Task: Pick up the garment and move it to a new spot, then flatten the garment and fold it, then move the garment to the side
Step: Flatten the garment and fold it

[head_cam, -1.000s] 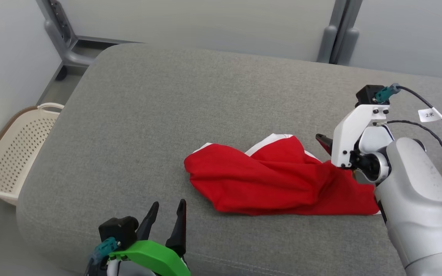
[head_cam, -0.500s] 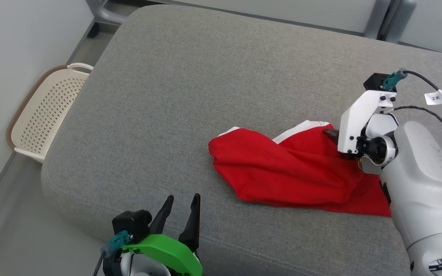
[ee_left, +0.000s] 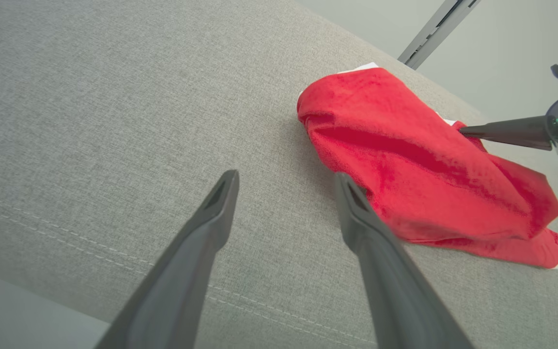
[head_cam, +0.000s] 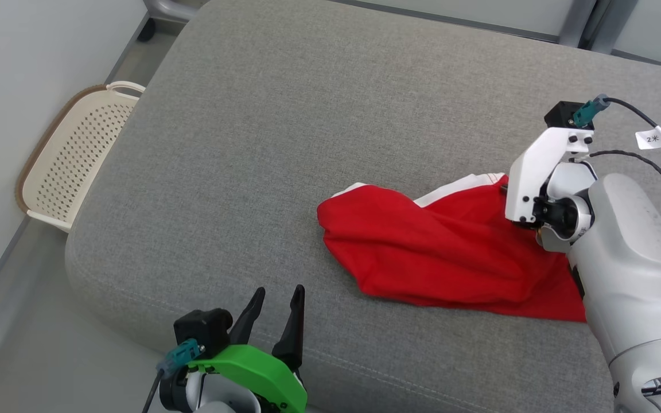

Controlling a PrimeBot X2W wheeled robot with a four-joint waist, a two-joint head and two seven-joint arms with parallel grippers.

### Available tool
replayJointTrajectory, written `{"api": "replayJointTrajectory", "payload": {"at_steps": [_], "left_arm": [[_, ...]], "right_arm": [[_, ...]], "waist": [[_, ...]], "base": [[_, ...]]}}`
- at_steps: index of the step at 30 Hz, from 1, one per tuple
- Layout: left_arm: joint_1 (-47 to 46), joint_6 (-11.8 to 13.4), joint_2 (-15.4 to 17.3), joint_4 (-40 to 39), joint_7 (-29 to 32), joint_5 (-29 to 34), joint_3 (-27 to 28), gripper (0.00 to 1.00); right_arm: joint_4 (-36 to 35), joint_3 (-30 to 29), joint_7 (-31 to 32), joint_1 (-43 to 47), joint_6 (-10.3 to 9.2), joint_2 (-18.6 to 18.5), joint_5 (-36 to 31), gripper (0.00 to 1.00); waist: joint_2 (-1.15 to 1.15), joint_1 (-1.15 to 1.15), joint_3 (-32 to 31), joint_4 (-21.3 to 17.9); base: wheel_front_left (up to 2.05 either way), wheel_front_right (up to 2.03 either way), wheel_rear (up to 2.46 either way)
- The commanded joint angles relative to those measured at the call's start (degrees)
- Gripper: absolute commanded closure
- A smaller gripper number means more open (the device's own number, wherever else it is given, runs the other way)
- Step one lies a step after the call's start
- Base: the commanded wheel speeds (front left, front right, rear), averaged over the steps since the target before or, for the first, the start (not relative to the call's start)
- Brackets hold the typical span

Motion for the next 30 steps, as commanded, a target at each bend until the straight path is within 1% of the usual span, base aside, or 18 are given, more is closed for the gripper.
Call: {"api": "replayJointTrajectory", "payload": {"at_steps": [1, 8, 12, 14, 17, 20, 23, 26, 28, 30], "left_arm": [[-0.8, -0.3, -0.2, 0.3, -0.1, 0.1, 0.1, 0.0], [-1.3, -0.5, -0.3, 0.8, -0.2, 0.0, 0.3, 0.0], [-1.4, -0.6, -0.3, 1.0, -0.2, -0.1, 0.4, 0.0], [-1.3, -0.6, -0.2, 1.0, -0.2, -0.2, 0.5, 0.0], [-1.2, -0.5, -0.1, 1.0, -0.1, -0.3, 0.5, 0.0], [-0.9, -0.1, 0.1, 0.8, 0.1, -0.4, 0.6, 0.0], [-0.4, 0.2, 0.4, 0.6, 0.2, -0.6, 0.6, 0.0], [0.3, 0.5, 0.7, 0.2, 0.3, -0.8, 0.8, 0.0], [0.6, 0.6, 1.1, -0.1, 0.3, -0.9, 1.0, 0.0], [0.8, 0.7, 1.3, -0.5, 0.3, -0.9, 1.0, 0.0]], "right_arm": [[0.1, 0.0, -0.4, -0.6, -0.01, -0.3, 0.3, 1.0], [-1.1, 0.1, -5.1, -2.1, -0.01, -1.4, -1.4, 1.0], [-2.0, -0.2, -9.2, -3.6, -0.01, -1.8, -2.4, 1.0], [-3.0, -0.7, -13.1, -5.1, -0.01, -2.0, -3.0, 1.0], [-3.3, -0.1, -14.3, -5.7, -0.01, -1.8, -3.0, 1.0], [-5.8, 2.9, -12.4, -4.9, -0.01, -2.3, -1.1, 1.0], [-10.8, 6.1, -8.5, -1.0, -0.01, -4.4, 1.9, 1.0], [-19.0, 7.9, -3.8, 4.4, -0.01, -8.2, 4.1, 1.0], [-24.8, 7.2, -0.7, 9.6, -0.01, -10.8, 4.7, 1.0], [-30.9, 5.5, 1.9, 14.9, -0.01, -12.9, 4.0, 1.0]], "waist": [[0.0, 0.0, -0.1, -0.1], [0.0, 0.0, -0.5, -1.1], [0.0, 0.0, -1.3, -1.8], [0.0, 0.0, -2.1, -2.4], [0.0, 0.0, -2.9, -3.0], [0.0, 0.0, -3.7, -3.8], [0.0, 0.0, -4.6, -4.8], [0.0, 0.0, -5.2, -6.1], [0.0, 0.0, -5.6, -7.2], [0.0, 0.0, -5.9, -8.4]], "base": [[0.0, 0.0, 0.0], [0.0, 0.0, 0.0], [0.0, 0.0, 0.0], [0.0, 0.0, 0.0], [0.0, 0.0, 0.0], [0.0, 0.0, 0.0], [0.0, 0.0, 0.0], [0.0, 0.0, 0.0], [0.0, 0.0, 0.0], [0.0, 0.0, 0.0]]}}
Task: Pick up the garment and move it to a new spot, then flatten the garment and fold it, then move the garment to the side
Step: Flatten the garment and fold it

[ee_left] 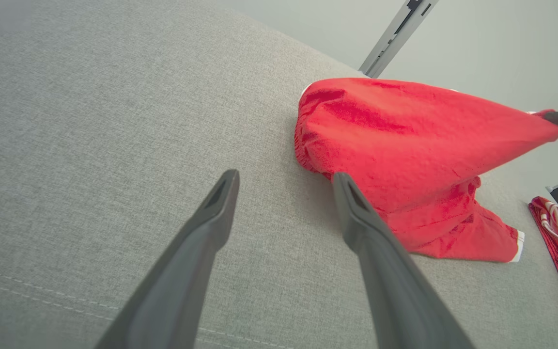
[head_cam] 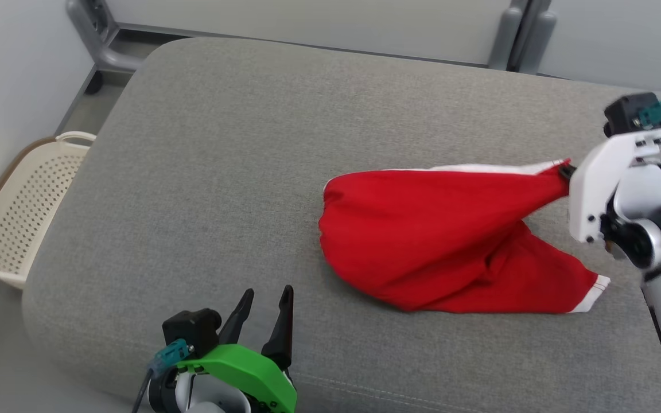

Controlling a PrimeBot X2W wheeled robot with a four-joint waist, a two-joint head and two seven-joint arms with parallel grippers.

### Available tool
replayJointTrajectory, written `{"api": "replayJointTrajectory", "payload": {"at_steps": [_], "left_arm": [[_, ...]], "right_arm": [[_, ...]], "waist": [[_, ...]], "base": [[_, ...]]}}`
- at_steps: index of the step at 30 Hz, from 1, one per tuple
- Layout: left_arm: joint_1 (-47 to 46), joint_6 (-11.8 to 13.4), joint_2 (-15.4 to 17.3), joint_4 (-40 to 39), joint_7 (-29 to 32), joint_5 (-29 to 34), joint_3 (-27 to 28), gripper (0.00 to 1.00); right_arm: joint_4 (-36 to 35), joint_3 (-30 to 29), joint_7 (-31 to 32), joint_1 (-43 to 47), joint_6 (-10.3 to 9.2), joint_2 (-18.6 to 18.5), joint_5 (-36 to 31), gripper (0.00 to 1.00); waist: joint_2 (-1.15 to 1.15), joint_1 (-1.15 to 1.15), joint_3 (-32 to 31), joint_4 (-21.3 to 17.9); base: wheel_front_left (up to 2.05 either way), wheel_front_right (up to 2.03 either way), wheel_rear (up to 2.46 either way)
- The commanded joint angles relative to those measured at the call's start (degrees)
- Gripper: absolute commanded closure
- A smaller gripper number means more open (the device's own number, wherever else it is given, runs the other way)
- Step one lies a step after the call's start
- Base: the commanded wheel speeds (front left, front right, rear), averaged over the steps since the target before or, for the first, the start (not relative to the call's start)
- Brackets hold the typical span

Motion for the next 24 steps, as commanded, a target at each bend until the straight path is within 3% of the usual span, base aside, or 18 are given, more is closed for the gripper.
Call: {"api": "replayJointTrajectory", "payload": {"at_steps": [1, 9, 18, 19, 20, 24], "left_arm": [[0.7, 0.2, 0.5, -0.5, -0.1, -0.4, 0.2, 0.0], [0.8, 0.3, 1.1, -1.1, 0.1, -0.2, 0.5, 0.0], [0.0, 0.1, 0.8, -0.8, 0.8, 0.1, -0.2, 0.0], [0.0, 0.1, 0.8, -0.8, 0.8, 0.1, -0.2, 0.0], [-0.1, 0.1, 0.9, -0.7, 0.8, 0.1, -0.2, 0.0], [-0.1, 0.0, 0.9, -0.5, 1.2, 0.1, -0.6, 0.0]], "right_arm": [[-6.0, -2.1, 2.2, 5.7, -0.02, -1.3, -0.7, 1.0], [-19.5, -7.7, 9.0, 19.7, -0.02, 1.4, -2.1, 1.0], [-16.8, -9.8, 7.7, 24.4, -0.02, 5.2, -7.1, 1.0], [-15.9, -10.3, 6.9, 24.1, -0.02, 5.6, -8.1, 0.73], [-14.7, -10.7, 6.3, 24.1, -0.02, 6.3, -8.8, 0.0], [-11.0, -11.3, 3.8, 24.0, -0.02, 8.1, -11.4, 0.0]], "waist": [[0.0, 0.0, -1.0, -2.6], [0.0, 0.0, -1.5, -6.8], [0.0, 0.0, -2.5, -9.2], [0.0, 0.0, -2.7, -9.3], [0.0, 0.0, -2.8, -9.3], [0.0, 0.0, -3.7, -9.2]], "base": [[0.0, 0.0, 0.0], [0.0, 0.0, 0.0], [0.0, 0.0, 0.0], [0.0, 0.0, 0.0], [0.0, 0.0, 0.0], [0.0, 0.0, 0.0]]}}
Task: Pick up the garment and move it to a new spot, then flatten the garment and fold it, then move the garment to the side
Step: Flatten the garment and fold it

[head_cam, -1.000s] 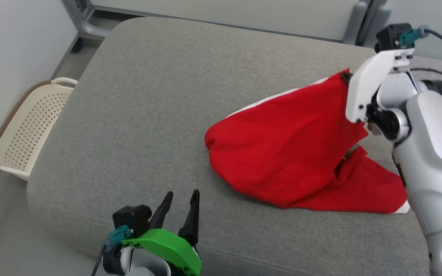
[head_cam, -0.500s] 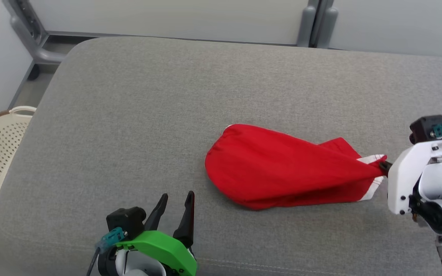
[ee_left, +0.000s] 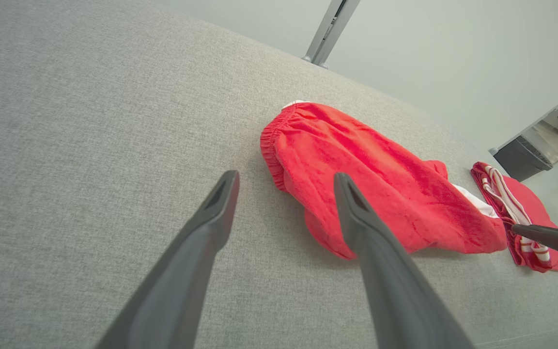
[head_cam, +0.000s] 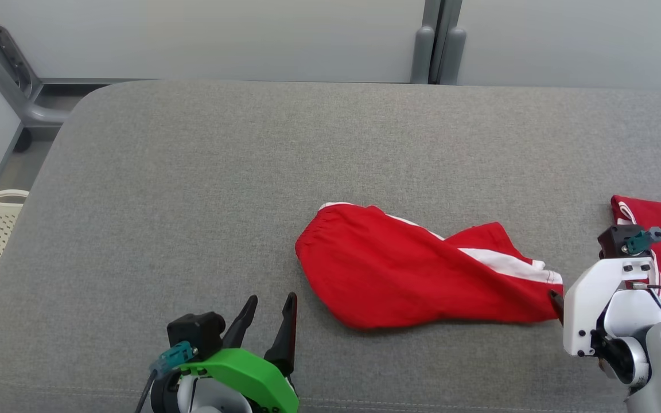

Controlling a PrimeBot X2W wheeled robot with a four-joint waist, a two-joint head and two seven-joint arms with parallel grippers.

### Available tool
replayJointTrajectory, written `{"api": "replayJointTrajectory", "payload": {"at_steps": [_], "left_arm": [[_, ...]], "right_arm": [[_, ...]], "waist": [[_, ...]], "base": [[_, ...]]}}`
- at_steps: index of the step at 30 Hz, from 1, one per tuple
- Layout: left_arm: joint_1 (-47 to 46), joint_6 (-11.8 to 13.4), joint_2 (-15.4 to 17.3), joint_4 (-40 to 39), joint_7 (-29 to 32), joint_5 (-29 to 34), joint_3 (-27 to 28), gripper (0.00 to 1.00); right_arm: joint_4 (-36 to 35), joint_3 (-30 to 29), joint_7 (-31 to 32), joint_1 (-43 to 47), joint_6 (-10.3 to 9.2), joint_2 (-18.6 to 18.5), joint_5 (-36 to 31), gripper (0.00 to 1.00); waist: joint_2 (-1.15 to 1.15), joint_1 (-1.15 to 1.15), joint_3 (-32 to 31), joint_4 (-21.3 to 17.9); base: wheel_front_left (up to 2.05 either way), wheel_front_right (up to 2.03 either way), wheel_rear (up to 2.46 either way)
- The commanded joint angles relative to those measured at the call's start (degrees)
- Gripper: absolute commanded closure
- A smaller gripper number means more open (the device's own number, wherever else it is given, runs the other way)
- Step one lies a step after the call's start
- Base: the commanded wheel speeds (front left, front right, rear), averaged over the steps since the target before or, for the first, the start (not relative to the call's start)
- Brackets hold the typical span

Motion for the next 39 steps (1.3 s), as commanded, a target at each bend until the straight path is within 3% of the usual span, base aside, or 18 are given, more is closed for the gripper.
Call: {"api": "replayJointTrajectory", "payload": {"at_steps": [1, 12, 17, 26, 33, 39], "left_arm": [[-0.6, 0.0, 0.4, 0.1, 0.2, 0.4, -0.1, 0.0], [-7.7, -1.0, 2.5, 2.0, 10.1, 2.6, -4.7, 0.0], [-12.2, -1.3, 2.6, 3.6, 15.2, 2.8, -5.6, 0.0], [-18.3, -0.8, 1.6, 7.5, 21.7, 1.3, -5.4, 0.0], [-17.7, 0.1, 0.0, 8.6, 16.7, 1.2, -2.8, 0.0], [-13.4, 0.6, -0.4, 7.7, 8.4, 0.5, 0.6, 0.0]], "right_arm": [[0.6, -0.2, -1.1, 0.0, -0.01, 0.6, -0.5, 0.0], [-2.0, -2.5, -9.6, 2.9, -0.01, 6.6, -2.1, 0.0], [-5.7, -3.8, -18.8, 5.1, -0.01, 7.6, -2.2, 0.0], [-6.6, 0.3, -32.6, 6.6, -0.01, 7.6, 0.9, 0.0], [-5.5, 2.6, -45.5, 7.2, -0.01, 7.7, 2.4, 0.0], [-2.3, 3.8, -54.9, 7.9, -0.01, 7.7, 4.9, 0.0]], "waist": [[0.0, 0.0, -0.6, 0.1], [0.0, 0.0, -2.8, -1.0], [0.0, 0.0, -2.9, -3.3], [0.0, 0.0, -2.0, -8.1], [0.0, 0.0, -2.5, -10.9], [0.0, 0.0, -4.3, -12.3]], "base": [[0.0, 0.0, 0.0], [0.0, 0.0, 0.0], [0.0, 0.0, 0.0], [0.0, 0.0, 0.0], [0.0, 0.0, 0.0], [0.0, 0.0, 0.0]]}}
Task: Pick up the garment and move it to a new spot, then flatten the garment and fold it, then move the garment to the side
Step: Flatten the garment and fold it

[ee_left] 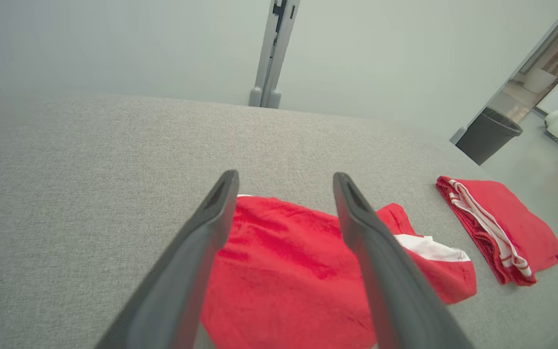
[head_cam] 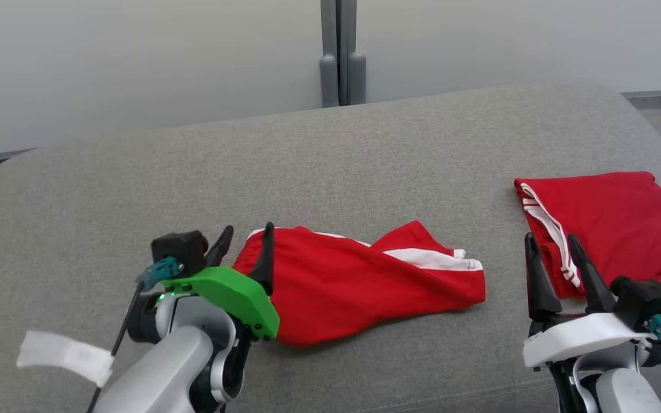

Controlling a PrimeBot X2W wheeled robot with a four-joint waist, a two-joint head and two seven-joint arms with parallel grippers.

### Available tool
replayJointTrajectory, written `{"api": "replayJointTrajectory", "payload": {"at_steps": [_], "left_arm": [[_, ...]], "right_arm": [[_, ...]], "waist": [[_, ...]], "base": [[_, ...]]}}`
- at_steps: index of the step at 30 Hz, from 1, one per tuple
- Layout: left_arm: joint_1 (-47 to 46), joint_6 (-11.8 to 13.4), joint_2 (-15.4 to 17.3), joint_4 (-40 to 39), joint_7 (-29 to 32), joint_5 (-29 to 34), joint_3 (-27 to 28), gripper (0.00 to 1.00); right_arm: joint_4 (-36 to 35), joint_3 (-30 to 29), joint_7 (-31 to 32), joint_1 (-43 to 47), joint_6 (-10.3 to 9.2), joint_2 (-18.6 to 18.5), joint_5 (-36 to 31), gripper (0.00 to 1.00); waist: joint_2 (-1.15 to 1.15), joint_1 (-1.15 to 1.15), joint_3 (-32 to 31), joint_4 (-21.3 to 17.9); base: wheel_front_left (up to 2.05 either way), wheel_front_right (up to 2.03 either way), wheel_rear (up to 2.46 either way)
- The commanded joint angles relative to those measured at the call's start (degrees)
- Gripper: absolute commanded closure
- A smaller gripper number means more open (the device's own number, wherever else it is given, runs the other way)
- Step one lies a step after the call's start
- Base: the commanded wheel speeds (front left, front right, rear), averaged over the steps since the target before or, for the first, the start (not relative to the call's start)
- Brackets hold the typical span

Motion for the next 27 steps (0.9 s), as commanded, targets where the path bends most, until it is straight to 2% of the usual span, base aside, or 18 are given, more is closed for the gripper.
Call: {"api": "replayJointTrajectory", "payload": {"at_steps": [1, 5, 9, 12, 13, 17, 23, 27], "left_arm": [[1.3, 0.4, 0.2, -0.5, -1.6, -0.5, 0.8, 0.0], [5.6, 0.5, 0.7, -2.6, -7.9, -0.9, 4.6, 0.0], [10.2, -0.2, 0.6, -6.1, -10.1, 1.2, 10.0, 0.0], [14.8, -2.1, -1.6, -11.0, -10.2, 5.7, 18.8, 0.0], [18.7, -4.2, -3.9, -14.0, -10.2, 9.4, 25.1, 0.0], [25.4, -10.1, -8.3, -17.5, -10.2, 15.6, 34.5, 0.0], [30.6, -17.2, -11.3, -16.4, -10.2, 23.4, 40.6, 0.0], [33.1, -19.5, -11.9, -13.6, -10.2, 28.1, 41.4, 0.0]], "right_arm": [[0.6, 0.4, -0.8, 0.7, -0.01, -0.1, 0.3, 0.0], [1.9, 0.5, -3.9, 0.8, -0.01, -0.1, 0.8, 0.0], [3.4, 0.3, -5.1, 0.7, -0.01, -0.1, 2.1, 0.0], [4.1, 0.2, -5.5, 0.4, -0.01, -0.1, 5.2, 0.0], [4.9, -0.2, -5.6, 0.3, -0.01, -0.1, 7.1, 0.0], [5.8, -1.1, -5.6, -0.6, -0.01, -0.1, 10.5, 0.0], [8.9, -0.3, -5.6, -1.0, -0.01, -0.1, 11.2, 0.0], [11.5, 0.3, -5.6, -0.9, -0.01, -0.1, 4.7, 0.0]], "waist": [[0.0, 0.0, -0.9, -0.7], [0.0, 0.0, -2.0, -0.7], [0.0, 0.0, -2.8, 0.0], [0.0, 0.0, -3.1, 0.8], [0.0, 0.0, -3.3, 1.3], [0.0, 0.0, -3.5, 2.3], [0.0, 0.0, -3.5, 3.7], [0.0, 0.0, -3.8, 4.3]], "base": [[0.0, 0.0, 0.0], [0.0, 0.0, 0.0], [0.0, 0.0, 0.0], [0.0, 0.0, 0.0], [0.0, 0.0, 0.0], [0.0, 0.0, 0.0], [0.0, 0.0, 0.0], [0.0, 0.0, 0.0]]}}
